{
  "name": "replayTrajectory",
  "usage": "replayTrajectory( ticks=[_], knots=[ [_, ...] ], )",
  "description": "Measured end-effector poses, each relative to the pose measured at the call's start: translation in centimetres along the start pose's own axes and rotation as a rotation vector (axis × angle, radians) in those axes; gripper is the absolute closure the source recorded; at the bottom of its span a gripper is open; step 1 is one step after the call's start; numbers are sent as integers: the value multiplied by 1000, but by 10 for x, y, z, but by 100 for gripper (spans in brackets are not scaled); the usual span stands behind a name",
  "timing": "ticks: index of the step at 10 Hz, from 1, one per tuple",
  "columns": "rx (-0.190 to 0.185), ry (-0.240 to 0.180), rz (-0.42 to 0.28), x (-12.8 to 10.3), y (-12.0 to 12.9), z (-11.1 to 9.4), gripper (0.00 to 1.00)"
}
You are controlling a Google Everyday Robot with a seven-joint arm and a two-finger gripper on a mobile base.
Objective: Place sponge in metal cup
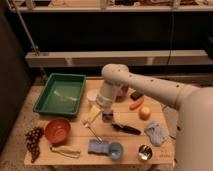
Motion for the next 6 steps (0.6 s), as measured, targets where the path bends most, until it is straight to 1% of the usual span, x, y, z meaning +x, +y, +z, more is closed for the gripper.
replayTrajectory(
  ticks=[1,3,4,5,6],
  knots=[
    [2,-2,-10,2,-1,2,20],
    [1,-4,-7,0,0,1,20],
    [-9,-5,-12,0,-1,0,20],
    [-38,-16,-21,-3,-2,-1,20],
    [-102,-27,-56,-5,-9,3,20]
  ],
)
